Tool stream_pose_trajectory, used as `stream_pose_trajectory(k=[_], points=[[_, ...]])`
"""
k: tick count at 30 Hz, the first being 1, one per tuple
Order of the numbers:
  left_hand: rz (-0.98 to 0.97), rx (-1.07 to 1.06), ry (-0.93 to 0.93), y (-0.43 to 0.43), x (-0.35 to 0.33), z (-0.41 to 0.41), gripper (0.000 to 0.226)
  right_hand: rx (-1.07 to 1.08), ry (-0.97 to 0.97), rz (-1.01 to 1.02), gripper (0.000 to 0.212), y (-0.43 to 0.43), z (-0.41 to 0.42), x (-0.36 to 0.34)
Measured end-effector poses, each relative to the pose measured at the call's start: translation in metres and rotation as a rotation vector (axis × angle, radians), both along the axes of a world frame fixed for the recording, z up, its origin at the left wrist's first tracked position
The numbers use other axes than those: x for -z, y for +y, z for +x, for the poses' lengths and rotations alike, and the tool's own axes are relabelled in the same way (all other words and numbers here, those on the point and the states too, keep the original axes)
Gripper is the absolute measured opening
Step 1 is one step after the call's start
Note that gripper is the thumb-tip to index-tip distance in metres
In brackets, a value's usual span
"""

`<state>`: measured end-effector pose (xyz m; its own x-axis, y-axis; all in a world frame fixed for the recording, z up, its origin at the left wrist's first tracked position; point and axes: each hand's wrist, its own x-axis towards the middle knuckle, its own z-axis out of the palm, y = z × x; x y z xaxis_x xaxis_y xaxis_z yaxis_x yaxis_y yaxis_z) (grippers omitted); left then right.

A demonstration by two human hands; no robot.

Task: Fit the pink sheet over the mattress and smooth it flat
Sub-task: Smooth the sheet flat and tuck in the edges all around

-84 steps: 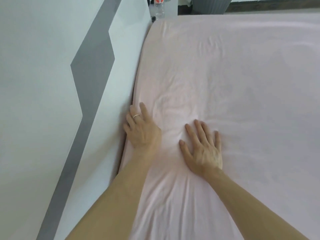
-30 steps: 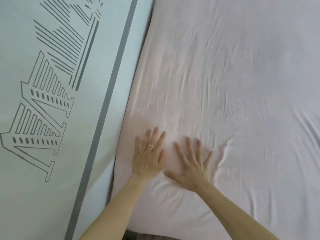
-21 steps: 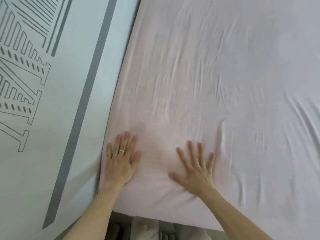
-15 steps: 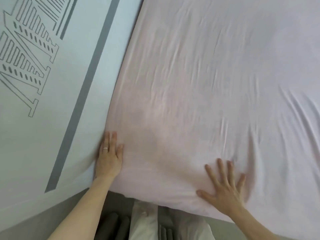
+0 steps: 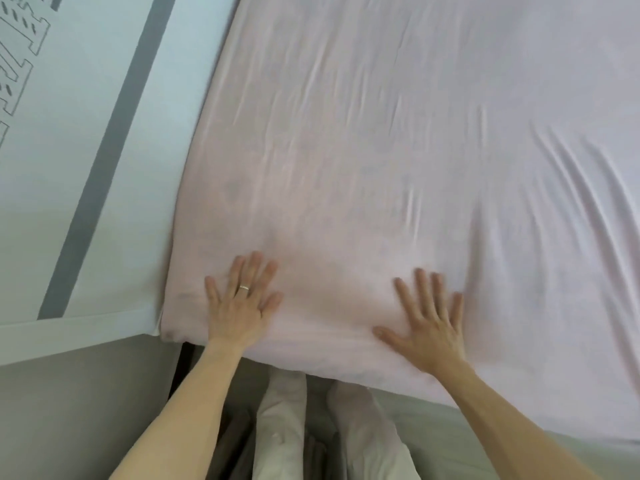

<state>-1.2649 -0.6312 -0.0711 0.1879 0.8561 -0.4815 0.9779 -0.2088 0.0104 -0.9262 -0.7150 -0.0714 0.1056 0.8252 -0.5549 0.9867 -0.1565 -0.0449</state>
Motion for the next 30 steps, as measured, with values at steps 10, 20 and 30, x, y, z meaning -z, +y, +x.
stream_pose_trajectory(k=[10, 20, 30], points=[[0.16, 0.043, -0.187, 0.017, -0.024, 0.093, 0.049, 0.306, 0.076, 0.103, 0.078, -0.027, 0.021, -0.027], [-0.095, 0.212, 0.036, 0.01, 0.002, 0.161, 0.062, 0.643, -0.045, -0.019, 0.08, -0.129, 0.124, -0.004], [0.057, 0.378, -0.212, 0.012, -0.019, 0.273, 0.062, 0.809, 0.043, 0.265, 0.069, -0.079, 0.117, -0.025]])
